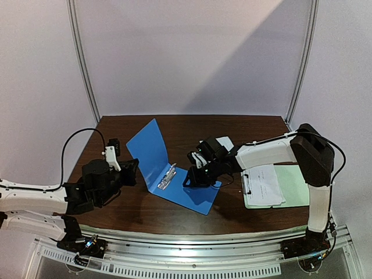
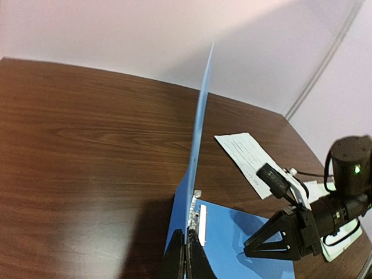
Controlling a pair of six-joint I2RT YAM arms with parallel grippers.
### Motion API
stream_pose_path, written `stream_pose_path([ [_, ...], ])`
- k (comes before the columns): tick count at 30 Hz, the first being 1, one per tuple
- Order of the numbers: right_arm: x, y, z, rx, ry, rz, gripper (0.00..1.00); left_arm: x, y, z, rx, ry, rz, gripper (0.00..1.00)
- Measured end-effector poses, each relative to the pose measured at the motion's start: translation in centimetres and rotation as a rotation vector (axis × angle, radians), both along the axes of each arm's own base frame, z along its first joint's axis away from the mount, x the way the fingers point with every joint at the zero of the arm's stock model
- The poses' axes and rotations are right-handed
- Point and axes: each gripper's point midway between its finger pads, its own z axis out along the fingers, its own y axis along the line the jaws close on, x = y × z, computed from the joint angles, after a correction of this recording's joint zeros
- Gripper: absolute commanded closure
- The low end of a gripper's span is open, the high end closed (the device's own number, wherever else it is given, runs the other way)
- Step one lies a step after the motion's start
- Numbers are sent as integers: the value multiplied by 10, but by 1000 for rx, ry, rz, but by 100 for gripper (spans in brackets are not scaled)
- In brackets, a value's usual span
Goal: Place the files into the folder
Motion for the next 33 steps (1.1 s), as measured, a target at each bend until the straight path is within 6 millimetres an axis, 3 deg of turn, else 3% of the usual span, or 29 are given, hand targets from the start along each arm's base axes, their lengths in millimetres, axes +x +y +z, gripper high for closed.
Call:
stream_pose_path([
  [3, 2, 2, -1, 7, -10, 0, 70, 5, 22, -4, -49, 20, 54, 92],
  [4, 3, 3, -1, 8, -13, 0, 70, 7, 29, -6, -61, 30, 76, 83],
  [7, 4, 4, -1, 8, -22, -1, 71, 16, 54, -14, -102, 74, 159, 41],
  [9, 4, 5, -1, 7, -29, 2, 71, 23, 72, -24, -127, 116, 222, 31],
  [11, 4, 6, -2, 10, -34, 7, 71, 29, 86, -37, -147, 169, 268, 32],
  [14, 4, 7, -2, 13, -39, 11, 71, 38, 101, -70, -182, 292, 319, 40],
  [18, 6, 9, -2, 15, -42, 12, 71, 37, 102, -135, -249, 535, 293, 56],
  [25, 7, 11, -2, 8, -53, 15, 72, 55, 58, -141, -494, 585, 95, 66],
  [29, 7, 11, -2, 2, -58, 15, 72, 50, 55, -140, -521, 610, 82, 63],
  [33, 10, 11, -1, -10, -70, 17, 72, 42, 66, -130, -471, 618, 131, 50],
])
